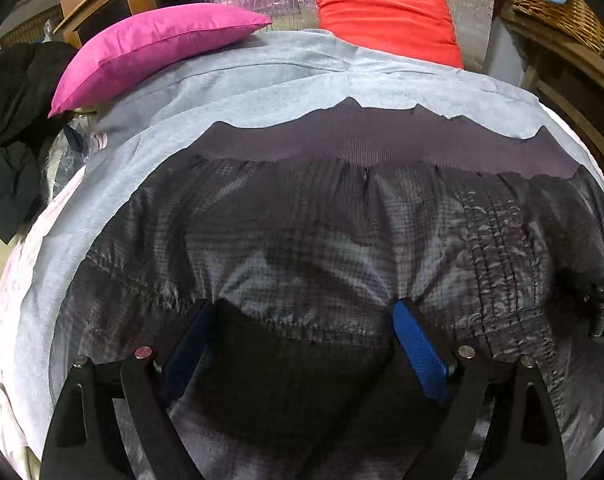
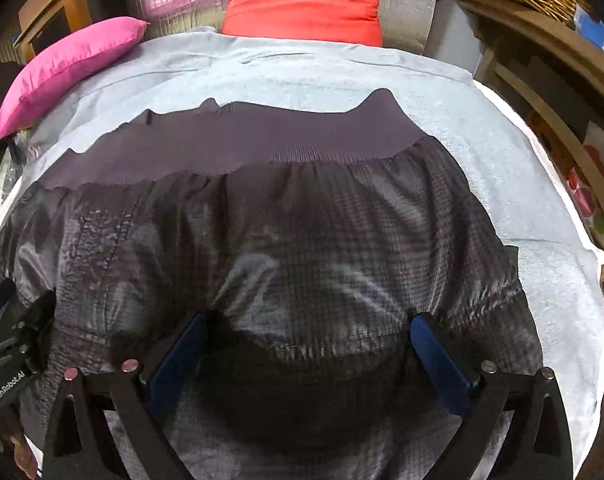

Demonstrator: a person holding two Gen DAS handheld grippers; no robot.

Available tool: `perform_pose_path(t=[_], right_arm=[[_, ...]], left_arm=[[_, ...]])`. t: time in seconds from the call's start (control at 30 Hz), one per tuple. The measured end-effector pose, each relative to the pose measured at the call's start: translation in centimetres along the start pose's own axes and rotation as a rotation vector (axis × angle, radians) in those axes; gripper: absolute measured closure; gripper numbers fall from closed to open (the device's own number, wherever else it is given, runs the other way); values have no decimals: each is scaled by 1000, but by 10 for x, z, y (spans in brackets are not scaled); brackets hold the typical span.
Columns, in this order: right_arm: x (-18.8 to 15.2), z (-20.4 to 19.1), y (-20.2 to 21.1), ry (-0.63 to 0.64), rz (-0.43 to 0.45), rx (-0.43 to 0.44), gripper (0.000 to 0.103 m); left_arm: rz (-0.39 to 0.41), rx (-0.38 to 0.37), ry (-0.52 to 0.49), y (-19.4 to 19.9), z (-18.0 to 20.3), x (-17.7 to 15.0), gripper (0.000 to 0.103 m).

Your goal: Fold large clothes

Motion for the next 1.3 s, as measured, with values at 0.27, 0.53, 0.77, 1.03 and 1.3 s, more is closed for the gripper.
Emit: perform_pose_path(t=[0.27, 0.53, 0.77, 1.03, 1.3], right_arm=[[-10, -8, 50, -7, 128, 37, 1], [-75, -19, 69, 48, 176, 49, 1], [-83, -10, 61, 45, 161, 28, 1], [-94, 15, 98, -16, 249, 32, 1], [-93, 43, 81, -96, 214, -15, 1]], left_arm=[[98, 25, -4, 45, -8, -7, 11], [87, 22, -74, 49, 31, -47, 11], [86, 11, -37, 56, 23, -53, 10], [111, 3, -28, 78, 21, -68, 10], [115, -12, -22, 87, 19, -74, 10]])
Point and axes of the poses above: each gripper's, at about its wrist camera, not at the fingertips, and y roughly against the way its jaws point, z to its right, x to its top, the point moved 6 cm from there along -y, roughly the way its jaws point, and after that the axes turned 15 degrees about -y, right-handed, at the moved point
